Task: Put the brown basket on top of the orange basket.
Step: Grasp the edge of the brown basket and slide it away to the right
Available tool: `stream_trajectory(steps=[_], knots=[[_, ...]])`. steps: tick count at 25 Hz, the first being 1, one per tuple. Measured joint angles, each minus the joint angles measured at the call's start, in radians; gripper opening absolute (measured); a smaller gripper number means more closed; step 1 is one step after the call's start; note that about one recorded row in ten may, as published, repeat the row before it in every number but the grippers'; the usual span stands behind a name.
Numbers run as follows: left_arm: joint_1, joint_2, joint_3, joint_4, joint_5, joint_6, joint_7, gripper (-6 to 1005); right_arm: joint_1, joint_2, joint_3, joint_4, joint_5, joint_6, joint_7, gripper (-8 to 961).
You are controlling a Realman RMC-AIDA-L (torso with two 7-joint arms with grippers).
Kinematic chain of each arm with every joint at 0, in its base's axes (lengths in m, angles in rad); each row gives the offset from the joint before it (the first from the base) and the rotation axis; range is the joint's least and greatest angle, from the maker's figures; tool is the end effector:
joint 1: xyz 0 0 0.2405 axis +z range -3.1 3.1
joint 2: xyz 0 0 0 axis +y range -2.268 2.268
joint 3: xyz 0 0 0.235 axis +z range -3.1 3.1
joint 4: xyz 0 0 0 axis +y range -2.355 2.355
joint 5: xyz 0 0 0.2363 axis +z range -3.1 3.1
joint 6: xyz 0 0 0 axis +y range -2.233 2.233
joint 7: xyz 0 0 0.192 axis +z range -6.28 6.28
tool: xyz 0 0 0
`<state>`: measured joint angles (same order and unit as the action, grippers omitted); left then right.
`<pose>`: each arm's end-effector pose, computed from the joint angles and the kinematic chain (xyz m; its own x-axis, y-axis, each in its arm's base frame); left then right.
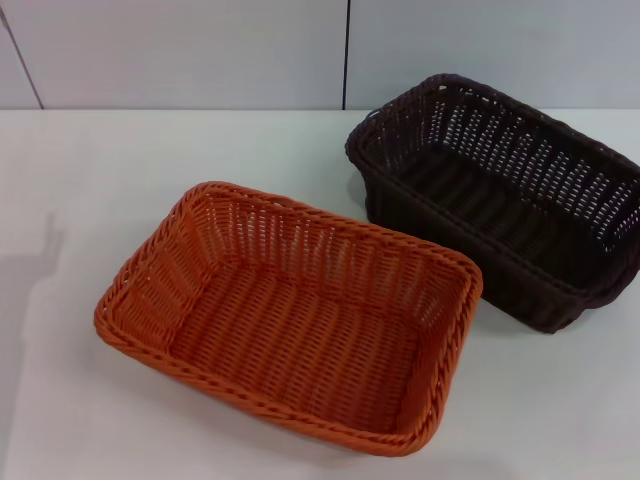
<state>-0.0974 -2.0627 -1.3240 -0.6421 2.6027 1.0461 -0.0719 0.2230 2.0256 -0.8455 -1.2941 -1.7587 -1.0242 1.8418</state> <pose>-0.3361 0.3591 0.0495 0.6325 -0.1816 0.7530 0.7738 0.1060 -0.6245 0.2742 0.4135 0.1633 0.7275 -0.2371 -0.6439 -0.6816 -0.3579 -0.6383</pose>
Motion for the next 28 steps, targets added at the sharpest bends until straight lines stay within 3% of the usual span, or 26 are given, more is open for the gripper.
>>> stream_trajectory(steps=[5, 7, 10, 12, 15, 18, 22, 26, 28], knots=[[-0.05, 0.002, -0.013, 0.071, -0.001, 0.001, -0.056, 765, 0.132, -0.088, 0.075, -0.031, -0.314, -0.269, 0.285, 710], [-0.055, 0.002, -0.014, 0.076, -0.001, 0.0, -0.057, 765, 0.172, -0.117, 0.095, -0.049, -0.379, -0.368, 0.296, 710], [-0.063, 0.002, -0.021, 0.082, -0.001, -0.002, -0.057, 765, 0.252, -0.177, 0.109, -0.07, -0.508, -0.548, 0.294, 709], [-0.065, 0.002, -0.027, 0.084, -0.002, -0.002, -0.058, 765, 0.317, -0.207, 0.121, -0.086, -0.588, -0.676, 0.213, 709], [-0.071, 0.002, -0.036, 0.091, -0.002, -0.002, -0.058, 765, 0.338, -0.209, 0.109, -0.124, -0.61, -0.75, 0.088, 709], [-0.075, 0.001, -0.043, 0.1, -0.002, -0.004, -0.066, 765, 0.344, -0.191, 0.067, -0.196, -0.66, -0.805, -0.081, 709], [-0.078, 0.002, -0.049, 0.108, -0.001, -0.006, -0.098, 765, 0.368, -0.153, 0.027, -0.261, -0.76, -0.799, -0.188, 709], [-0.076, 0.001, -0.054, 0.115, -0.003, -0.006, -0.124, 765, 0.367, -0.094, 0.024, -0.326, -0.81, -0.769, -0.31, 709], [-0.076, 0.001, -0.054, 0.119, -0.003, -0.006, -0.125, 765, 0.366, -0.082, 0.007, -0.329, -0.82, -0.763, -0.346, 708]])
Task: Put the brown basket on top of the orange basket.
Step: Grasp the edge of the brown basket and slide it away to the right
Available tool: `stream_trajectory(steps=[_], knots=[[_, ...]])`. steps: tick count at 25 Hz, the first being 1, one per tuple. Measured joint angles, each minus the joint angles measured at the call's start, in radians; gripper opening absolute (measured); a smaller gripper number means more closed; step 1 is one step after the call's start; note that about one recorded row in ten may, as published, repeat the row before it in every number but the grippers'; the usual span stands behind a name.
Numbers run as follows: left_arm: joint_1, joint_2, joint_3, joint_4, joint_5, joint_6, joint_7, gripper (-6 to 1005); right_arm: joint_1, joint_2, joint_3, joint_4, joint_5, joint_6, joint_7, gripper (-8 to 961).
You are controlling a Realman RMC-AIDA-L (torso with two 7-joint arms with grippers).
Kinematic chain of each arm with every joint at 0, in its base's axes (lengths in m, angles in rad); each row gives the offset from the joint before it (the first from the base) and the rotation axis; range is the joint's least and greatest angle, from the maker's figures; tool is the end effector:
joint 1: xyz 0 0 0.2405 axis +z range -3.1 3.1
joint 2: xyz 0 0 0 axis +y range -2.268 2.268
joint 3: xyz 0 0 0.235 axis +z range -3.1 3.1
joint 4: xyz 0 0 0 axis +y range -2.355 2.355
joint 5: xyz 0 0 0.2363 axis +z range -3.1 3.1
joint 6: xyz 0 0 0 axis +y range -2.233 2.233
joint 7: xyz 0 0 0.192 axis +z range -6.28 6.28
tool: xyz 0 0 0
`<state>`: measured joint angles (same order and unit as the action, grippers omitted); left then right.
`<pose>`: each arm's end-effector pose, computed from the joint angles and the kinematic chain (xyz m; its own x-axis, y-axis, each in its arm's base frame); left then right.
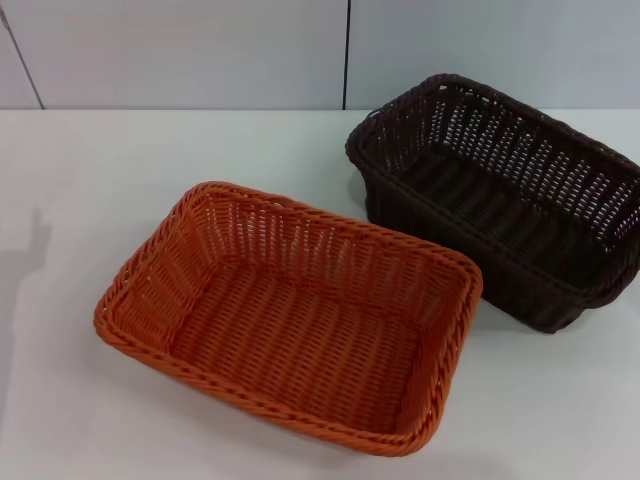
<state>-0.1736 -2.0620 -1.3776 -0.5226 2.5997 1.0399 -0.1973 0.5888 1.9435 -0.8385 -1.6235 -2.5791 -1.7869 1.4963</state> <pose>-0.3548 0.3672 0.0516 0.5612 -0.1564 0.8128 0.8275 0.1271 -0.5469 0.1943 0.3919 0.1583 0.8956 0.0173 0.4446 0.2425 -0.8568 -0.4551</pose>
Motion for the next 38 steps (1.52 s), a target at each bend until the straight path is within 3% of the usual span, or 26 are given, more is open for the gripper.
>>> stream_trajectory(steps=[6, 11, 16, 19, 22, 24, 30, 38], knots=[[0.004, -0.001, -0.002, 0.003, -0.001, 0.0, -0.001, 765, -0.002, 0.031, -0.061, 0.011, -0.043, -0.011, -0.015, 708], [0.0, -0.001, -0.008, 0.006, -0.001, 0.0, -0.001, 765, 0.012, 0.039, -0.04, 0.015, -0.071, 0.002, 0.075, 707], [-0.004, -0.001, -0.012, 0.006, -0.001, -0.004, -0.001, 764, 0.037, 0.049, -0.024, -0.002, -0.113, 0.063, 0.417, 706], [-0.007, -0.001, -0.012, 0.009, -0.001, -0.008, -0.001, 764, 0.034, 0.072, -0.023, -0.053, -0.153, 0.112, 0.724, 706], [-0.01, 0.002, -0.012, 0.013, 0.002, -0.01, -0.015, 764, -0.003, 0.117, -0.021, -0.145, -0.157, 0.132, 0.979, 706], [-0.015, 0.003, -0.011, 0.015, 0.008, -0.01, -0.026, 764, -0.032, 0.131, -0.032, -0.186, -0.128, 0.146, 1.102, 705], [-0.041, 0.01, -0.012, 0.042, 0.022, -0.011, -0.028, 764, -0.117, 0.136, -0.05, -0.23, 0.107, 0.168, 1.337, 707], [-0.092, 0.032, -0.012, 0.114, 0.07, -0.035, -0.071, 764, -0.318, 0.148, -0.081, -0.212, 0.351, 0.401, 1.461, 704]])
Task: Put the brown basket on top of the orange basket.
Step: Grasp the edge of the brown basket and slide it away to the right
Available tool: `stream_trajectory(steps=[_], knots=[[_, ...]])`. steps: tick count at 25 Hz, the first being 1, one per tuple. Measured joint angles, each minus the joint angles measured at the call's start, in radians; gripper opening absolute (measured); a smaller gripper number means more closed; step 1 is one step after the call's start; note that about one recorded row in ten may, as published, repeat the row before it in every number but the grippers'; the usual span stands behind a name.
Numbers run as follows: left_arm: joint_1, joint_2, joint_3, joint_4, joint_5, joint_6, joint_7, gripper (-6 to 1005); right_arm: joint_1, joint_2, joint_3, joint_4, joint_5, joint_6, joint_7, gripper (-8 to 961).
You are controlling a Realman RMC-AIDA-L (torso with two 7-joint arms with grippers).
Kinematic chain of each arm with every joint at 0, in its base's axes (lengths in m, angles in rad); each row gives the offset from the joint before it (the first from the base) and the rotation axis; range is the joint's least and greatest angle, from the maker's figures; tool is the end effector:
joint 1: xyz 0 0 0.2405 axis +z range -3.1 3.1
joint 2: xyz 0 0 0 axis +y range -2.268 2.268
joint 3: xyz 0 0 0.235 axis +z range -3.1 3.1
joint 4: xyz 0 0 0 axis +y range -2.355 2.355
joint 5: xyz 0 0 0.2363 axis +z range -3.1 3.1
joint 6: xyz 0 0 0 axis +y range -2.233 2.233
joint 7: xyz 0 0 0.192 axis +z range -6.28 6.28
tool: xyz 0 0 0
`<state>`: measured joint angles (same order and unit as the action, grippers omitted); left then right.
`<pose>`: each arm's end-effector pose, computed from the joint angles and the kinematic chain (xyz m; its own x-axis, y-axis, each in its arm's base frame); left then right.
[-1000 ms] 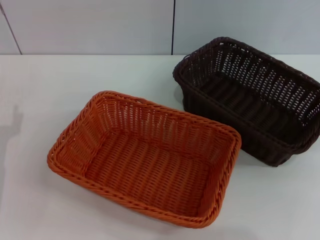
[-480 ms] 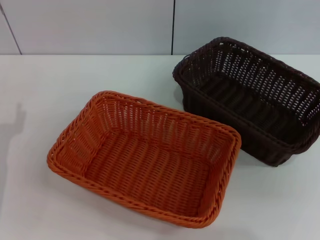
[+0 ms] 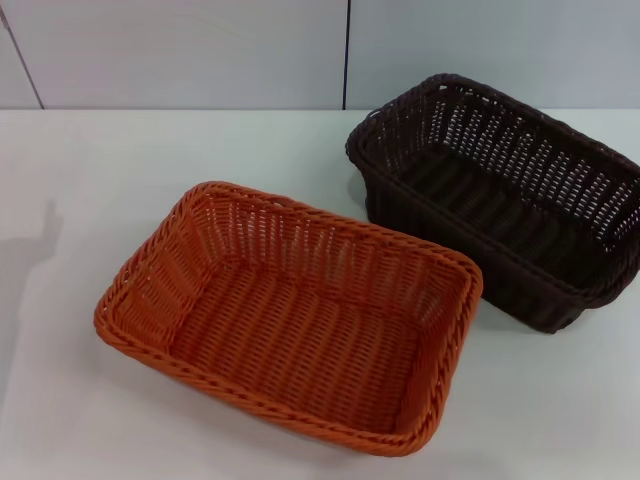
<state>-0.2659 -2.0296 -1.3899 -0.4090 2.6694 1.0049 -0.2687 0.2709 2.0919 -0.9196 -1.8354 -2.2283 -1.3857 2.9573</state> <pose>-0.3607 0.3846 0.0459 0.5828 -0.0831 0.8083 0.8126 0.0686 -0.5788 0.1716 0.3829 0.1541 0.3329 -0.6026 -0.7253 -0.9418 -0.1739 -0.2878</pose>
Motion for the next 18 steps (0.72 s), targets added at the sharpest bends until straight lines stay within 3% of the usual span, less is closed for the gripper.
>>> stream_trajectory(steps=[3, 7, 18], knots=[[-0.001, 0.006, 0.0, 0.005, 0.002, -0.001, -0.007, 764, -0.033, -0.004, -0.007, 0.075, 0.087, 0.048, 0.001, 702], [-0.001, 0.014, -0.001, 0.008, 0.002, -0.003, -0.007, 764, -0.025, -0.013, 0.013, 0.168, 0.115, 0.06, 0.001, 702], [-0.011, 0.016, -0.001, 0.006, 0.003, -0.043, -0.007, 764, -0.116, -0.009, 0.024, 0.212, 0.215, 0.076, 0.0, 702]])
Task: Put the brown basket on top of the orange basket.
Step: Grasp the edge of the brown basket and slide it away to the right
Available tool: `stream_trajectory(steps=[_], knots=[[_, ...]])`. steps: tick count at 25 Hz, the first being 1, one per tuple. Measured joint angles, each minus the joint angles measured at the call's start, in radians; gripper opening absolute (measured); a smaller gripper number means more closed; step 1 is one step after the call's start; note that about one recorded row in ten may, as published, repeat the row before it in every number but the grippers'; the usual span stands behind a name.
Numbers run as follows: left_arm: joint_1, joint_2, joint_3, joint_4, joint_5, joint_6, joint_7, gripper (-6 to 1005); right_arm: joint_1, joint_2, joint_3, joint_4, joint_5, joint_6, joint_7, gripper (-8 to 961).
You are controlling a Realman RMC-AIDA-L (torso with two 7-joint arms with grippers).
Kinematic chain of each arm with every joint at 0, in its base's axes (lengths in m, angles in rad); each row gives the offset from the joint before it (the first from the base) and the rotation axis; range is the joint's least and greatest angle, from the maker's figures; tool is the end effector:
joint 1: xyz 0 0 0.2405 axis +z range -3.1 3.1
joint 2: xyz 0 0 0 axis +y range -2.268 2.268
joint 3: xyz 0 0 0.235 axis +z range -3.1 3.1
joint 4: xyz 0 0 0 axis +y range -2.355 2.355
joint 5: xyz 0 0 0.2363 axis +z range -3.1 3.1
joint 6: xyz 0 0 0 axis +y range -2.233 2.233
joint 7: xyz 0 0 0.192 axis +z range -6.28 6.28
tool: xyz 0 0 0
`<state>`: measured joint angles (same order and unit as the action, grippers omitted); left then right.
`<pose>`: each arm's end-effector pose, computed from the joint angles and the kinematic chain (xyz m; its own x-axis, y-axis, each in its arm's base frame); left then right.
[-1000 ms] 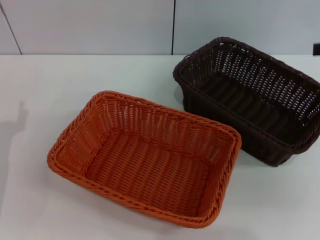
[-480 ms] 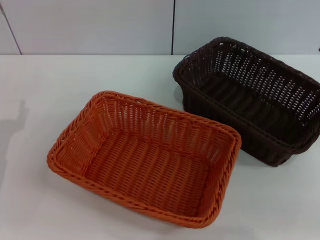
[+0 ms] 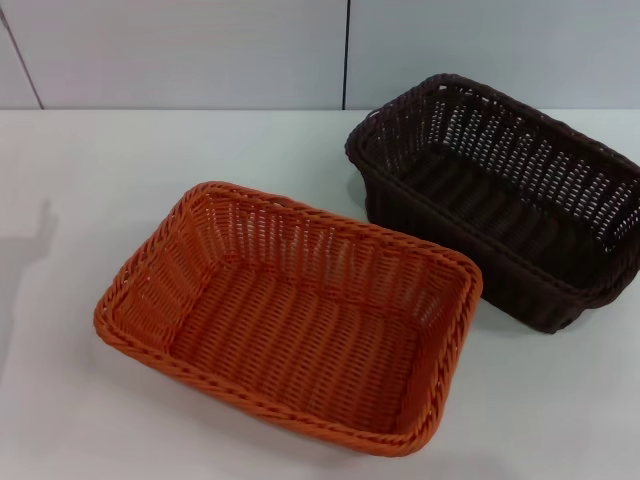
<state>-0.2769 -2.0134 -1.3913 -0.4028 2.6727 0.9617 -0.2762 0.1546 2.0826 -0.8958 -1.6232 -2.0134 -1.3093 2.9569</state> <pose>-0.3678 0.3887 0.0476 0.5908 -0.0469 0.8054 0.8061 0.0751 -0.5870 0.2312 0.3709 0.1376 0.0375 -0.6365 -0.7703 -0.9991 -0.0382 -0.0171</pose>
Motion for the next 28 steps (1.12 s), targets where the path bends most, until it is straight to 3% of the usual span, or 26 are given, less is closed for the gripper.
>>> stream_trajectory(steps=[8, 28], knots=[[-0.003, -0.002, 0.0, 0.001, -0.001, -0.01, 0.0, 764, -0.092, 0.003, -0.026, 0.031, 0.057, 0.013, -0.018, 702], [0.007, -0.002, 0.003, -0.005, -0.001, -0.014, -0.001, 765, -0.162, 0.004, -0.024, 0.174, 0.196, 0.037, -0.09, 702]])
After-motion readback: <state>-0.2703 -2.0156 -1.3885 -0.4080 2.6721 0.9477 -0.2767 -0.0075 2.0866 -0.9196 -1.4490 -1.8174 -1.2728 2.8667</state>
